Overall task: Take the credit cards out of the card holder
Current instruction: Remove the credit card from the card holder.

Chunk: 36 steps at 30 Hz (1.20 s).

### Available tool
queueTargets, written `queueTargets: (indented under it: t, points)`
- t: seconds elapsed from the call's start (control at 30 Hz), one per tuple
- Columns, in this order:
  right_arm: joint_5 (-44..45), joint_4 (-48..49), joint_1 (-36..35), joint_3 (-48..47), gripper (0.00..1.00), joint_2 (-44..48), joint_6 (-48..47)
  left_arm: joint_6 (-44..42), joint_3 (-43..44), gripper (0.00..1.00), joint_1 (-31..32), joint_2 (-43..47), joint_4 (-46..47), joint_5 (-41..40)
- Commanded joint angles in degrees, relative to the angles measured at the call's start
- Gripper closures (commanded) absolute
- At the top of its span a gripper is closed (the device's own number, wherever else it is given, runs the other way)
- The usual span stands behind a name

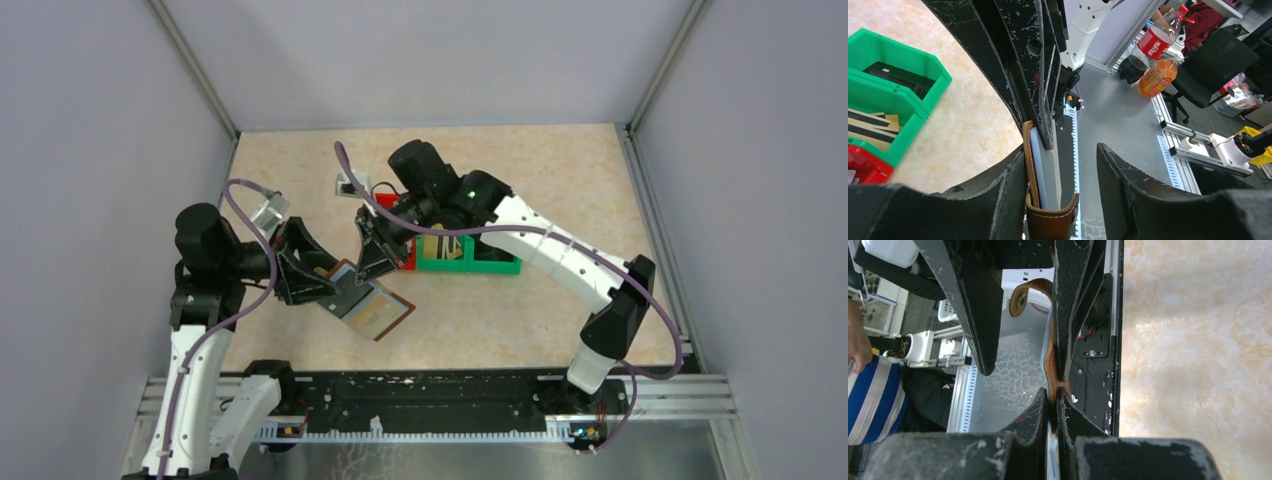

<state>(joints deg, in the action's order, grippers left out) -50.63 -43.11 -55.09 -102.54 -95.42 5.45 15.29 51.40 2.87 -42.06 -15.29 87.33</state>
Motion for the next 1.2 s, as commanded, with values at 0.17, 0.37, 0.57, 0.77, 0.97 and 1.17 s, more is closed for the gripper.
queueTargets:
  t: [0.17, 0.37, 0.57, 0.77, 0.97, 1.17]
  points:
    - [-0.5, -6.1, -0.6, -9.0, 1.00, -1.2, -4.7, -6.2, -0.8, 0.55, 0.0, 1.0, -5.3, 3.2]
    - [0.5, -8.6, -0.6, -10.5, 1.00, -0.9, -7.4, -7.3, -0.9, 0.61, 0.0, 1.2, -6.7, 3.5]
    - [0.7, -11.0, -0.6, -11.4, 1.00, -1.2, -9.1, -6.8, 0.1, 0.72, 0.0, 1.0, -6.7, 4.2]
    - [0.7, -11.4, -0.5, -11.3, 1.00, -1.3, -10.1, -5.8, 0.2, 0.86, 0.0, 0.6, -6.5, 5.1]
    - [0.5, -9.7, -0.4, -10.4, 1.00, -0.6, -10.2, -3.3, 1.0, 0.84, 0.0, 0.1, -5.9, 6.0]
    - [2.7, -6.3, 0.4, -9.3, 0.79, 0.3, -7.7, -2.8, 1.1, 0.93, 0.0, -0.2, -5.8, 5.4]
